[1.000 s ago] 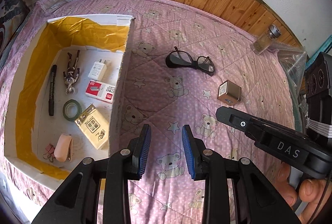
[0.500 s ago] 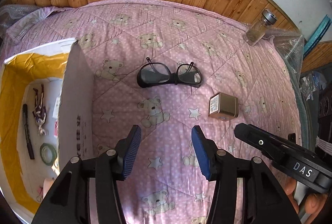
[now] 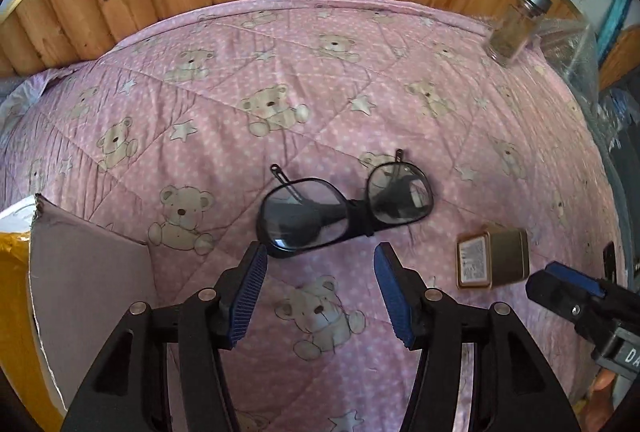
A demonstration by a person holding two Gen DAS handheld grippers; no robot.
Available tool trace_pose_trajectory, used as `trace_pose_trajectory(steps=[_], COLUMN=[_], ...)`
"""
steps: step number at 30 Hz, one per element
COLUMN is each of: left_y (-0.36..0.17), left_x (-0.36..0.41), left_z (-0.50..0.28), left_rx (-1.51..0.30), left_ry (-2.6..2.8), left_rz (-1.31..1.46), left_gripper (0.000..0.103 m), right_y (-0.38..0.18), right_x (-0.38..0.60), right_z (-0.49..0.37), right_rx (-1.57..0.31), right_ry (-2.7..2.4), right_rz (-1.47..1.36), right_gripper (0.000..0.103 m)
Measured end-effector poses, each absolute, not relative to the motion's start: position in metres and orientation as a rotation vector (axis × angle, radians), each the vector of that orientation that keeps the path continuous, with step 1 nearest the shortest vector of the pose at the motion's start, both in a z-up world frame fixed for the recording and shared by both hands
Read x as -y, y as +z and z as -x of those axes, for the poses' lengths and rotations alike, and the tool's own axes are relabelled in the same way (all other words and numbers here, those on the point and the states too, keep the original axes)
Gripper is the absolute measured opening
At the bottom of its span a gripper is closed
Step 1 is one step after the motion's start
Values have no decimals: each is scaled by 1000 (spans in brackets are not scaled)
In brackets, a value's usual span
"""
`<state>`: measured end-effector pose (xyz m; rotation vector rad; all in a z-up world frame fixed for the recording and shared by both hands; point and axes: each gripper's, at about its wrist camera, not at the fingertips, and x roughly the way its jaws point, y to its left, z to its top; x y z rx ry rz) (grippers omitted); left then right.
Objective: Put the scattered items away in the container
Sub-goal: 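Grasp the black glasses with the left gripper while the right gripper grasps the brown box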
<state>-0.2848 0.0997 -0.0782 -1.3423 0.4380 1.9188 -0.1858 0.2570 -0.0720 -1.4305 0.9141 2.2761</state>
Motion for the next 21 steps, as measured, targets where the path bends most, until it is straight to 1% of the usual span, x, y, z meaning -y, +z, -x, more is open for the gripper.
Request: trace_pose_trajectory(steps=[3,7,10,12,13,15,18,19,20,21], left_y=[-90,-112,-121,-123,-121,-115,-89,-81,-76,-76], left_x=[-95,-99,-100,-105,-108,-114,-121,-127,-134,-143], left_z=[303,316,308,289,276,256,246,245,244,245], left_rx=[-330,-232,-127,-75,-112,-264,-441,-501,-558,-622], left_ry=[1957,1943,1855,1699,1655,1656,1782,1807,1799,1768], left_rz=[1391,1452,1531,1580,1578,1541,1335,1241,1169,1124], left_gripper=[57,57,59,59,59,59,59,61,65,67], right_y=[-82,-82,-82,-87,-91,-97,-98,-98,-97,-96], right_x=[-256,-255,-261,-274,-282,-295,-306,-307,-307,-306], right_z=[191,198,201,197,194,187,179,177,176,175], right_rx=[-894,-812,-741,-744,-767,-819,-889,-910,-930,-949], right_ry=[2273,2309,2299,2254,2235,2209,2200,2201,2202,2203], right_rz=[1448,1432,1443,1449,1448,1436,1424,1421,1417,1413], right_gripper=[59,60,60,60,60,60,60,60,60,60])
